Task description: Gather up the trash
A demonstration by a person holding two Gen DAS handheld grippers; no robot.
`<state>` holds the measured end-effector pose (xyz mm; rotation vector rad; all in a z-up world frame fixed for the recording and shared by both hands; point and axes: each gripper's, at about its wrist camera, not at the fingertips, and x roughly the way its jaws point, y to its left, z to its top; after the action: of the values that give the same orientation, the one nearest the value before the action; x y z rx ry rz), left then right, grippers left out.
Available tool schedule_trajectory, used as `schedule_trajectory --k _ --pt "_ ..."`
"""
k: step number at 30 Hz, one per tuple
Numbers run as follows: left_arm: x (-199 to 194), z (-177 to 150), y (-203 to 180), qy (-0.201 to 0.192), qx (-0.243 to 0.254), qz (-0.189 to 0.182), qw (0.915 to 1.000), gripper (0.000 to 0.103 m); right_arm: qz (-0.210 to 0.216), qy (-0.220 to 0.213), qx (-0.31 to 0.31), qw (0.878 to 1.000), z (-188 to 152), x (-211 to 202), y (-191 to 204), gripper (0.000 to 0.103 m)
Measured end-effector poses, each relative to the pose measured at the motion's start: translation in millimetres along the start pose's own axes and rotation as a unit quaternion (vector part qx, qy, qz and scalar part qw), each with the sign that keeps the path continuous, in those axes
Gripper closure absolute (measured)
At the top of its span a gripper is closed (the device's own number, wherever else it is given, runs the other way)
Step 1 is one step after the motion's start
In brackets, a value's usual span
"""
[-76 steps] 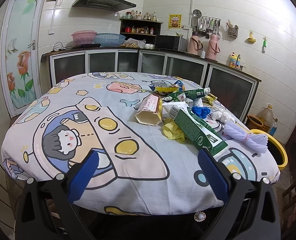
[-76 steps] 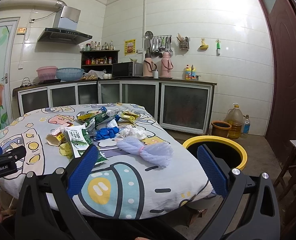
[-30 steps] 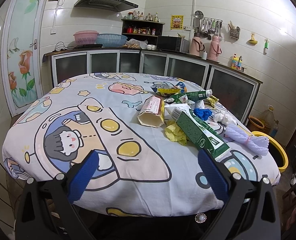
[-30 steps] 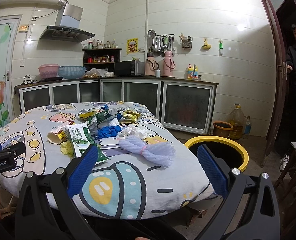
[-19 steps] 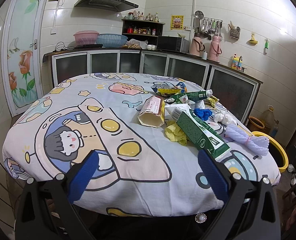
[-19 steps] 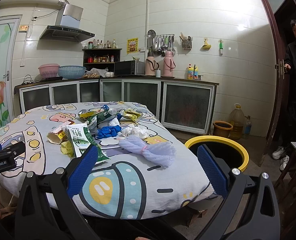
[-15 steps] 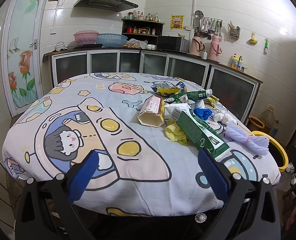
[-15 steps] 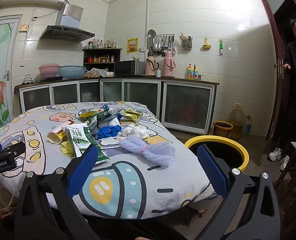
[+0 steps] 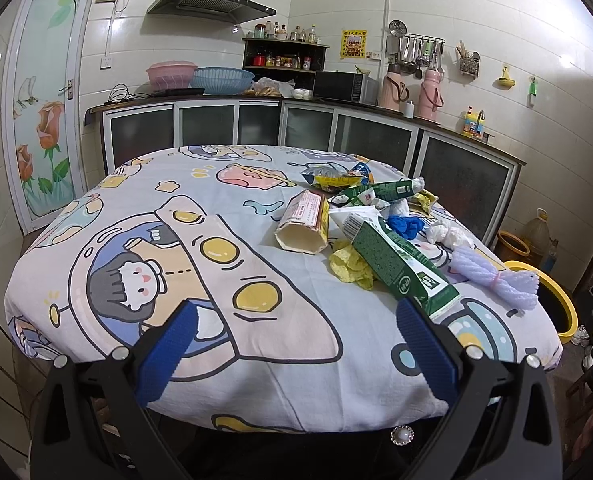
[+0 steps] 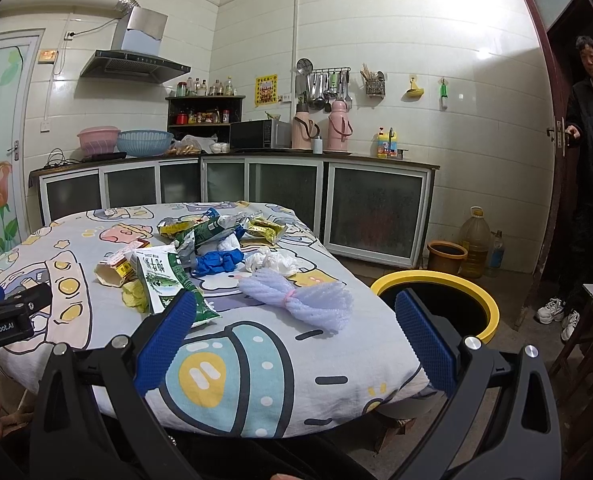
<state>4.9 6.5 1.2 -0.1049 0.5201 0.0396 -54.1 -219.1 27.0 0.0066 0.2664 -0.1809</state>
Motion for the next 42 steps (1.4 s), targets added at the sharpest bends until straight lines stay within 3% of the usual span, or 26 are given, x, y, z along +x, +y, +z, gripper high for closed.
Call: schedule_trajectory --k 22,26,30,32,34,37,42 --pt "-0.1 -0.3 -0.9 0.0 0.0 -0.004 1.0 0.007 0.0 0.002 0.002 1.0 0.7 -0.8 -2.5 0.007" --pt "3.8 -4.6 -4.3 0.014 0.004 -0.043 0.999 0.007 0.01 0.019 0.016 1.0 11.9 15.9 -19.3 0.007" --pt "22.8 -10.2 -10.6 0.041 0.022 -0.125 0.9911 0.007 0.041 0.021 -0.034 0.998 27.2 46.7 -28.1 0.007" --pt "36.6 -14.4 -17.2 0.072 0.031 -0.154 0.985 0.007 0.076 0.065 -0.086 0.991 30.1 75.4 -24.5 0.007" --pt "50.3 -12.9 -21.3 0.098 0.05 -0.141 0.9839 0.007 0.108 0.113 -0.147 0.977 24.6 104.5 -16.0 0.007" --pt "70.2 9.0 -9.8 0.108 0.054 -0.124 0.985 0.007 0.101 0.128 -0.236 0.958 14.2 128.2 0.5 0.008" --pt "106.0 63.2 4.0 0.159 0.073 -0.114 0.9779 0.007 0.134 0.16 -0.232 0.95 22.0 161.4 -3.4 0.008"
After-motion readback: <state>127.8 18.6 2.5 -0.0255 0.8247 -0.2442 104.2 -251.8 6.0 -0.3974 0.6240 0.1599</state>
